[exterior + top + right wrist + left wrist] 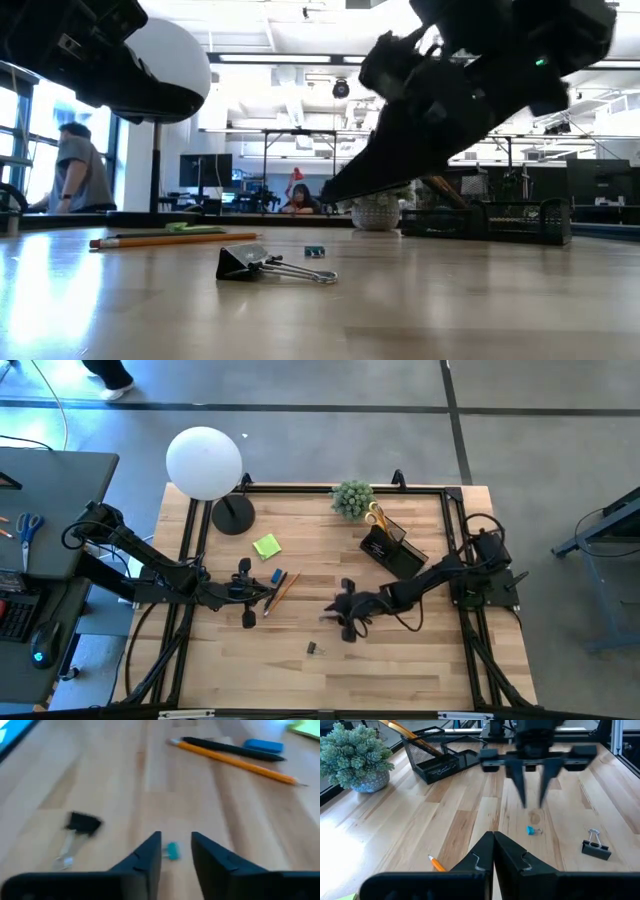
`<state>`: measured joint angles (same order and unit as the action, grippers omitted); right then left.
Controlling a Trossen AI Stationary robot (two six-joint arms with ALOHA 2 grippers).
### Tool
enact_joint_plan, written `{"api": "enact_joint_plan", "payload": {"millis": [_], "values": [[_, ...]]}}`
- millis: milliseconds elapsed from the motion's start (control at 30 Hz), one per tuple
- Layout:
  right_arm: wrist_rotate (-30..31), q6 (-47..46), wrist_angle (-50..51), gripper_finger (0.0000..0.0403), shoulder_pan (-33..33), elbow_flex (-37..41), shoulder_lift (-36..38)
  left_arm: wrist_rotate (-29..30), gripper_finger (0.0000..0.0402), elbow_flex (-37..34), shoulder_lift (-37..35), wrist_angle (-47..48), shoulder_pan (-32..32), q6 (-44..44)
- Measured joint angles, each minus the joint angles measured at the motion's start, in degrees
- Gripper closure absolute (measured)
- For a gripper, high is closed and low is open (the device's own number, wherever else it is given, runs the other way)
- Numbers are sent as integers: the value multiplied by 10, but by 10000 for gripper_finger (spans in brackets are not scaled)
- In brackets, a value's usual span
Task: Pick and place office supplies into organizer
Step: Put the blue binder clip into the desk organizer
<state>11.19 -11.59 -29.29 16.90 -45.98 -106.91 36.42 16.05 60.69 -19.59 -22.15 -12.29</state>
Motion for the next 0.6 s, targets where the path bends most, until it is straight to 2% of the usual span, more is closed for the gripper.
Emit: {"api": "enact_joint_plan", "payload": {"millis": [133, 267, 600], "values": [[47, -2, -20, 250, 19, 0, 0, 0, 401, 0, 0, -3, 0, 0], [96, 0, -22, 228, 32, 0, -3, 0, 401, 0, 0, -4, 0, 0], [110, 5, -61, 243, 38, -3, -61, 0, 401, 0, 0, -4, 0, 0]]}}
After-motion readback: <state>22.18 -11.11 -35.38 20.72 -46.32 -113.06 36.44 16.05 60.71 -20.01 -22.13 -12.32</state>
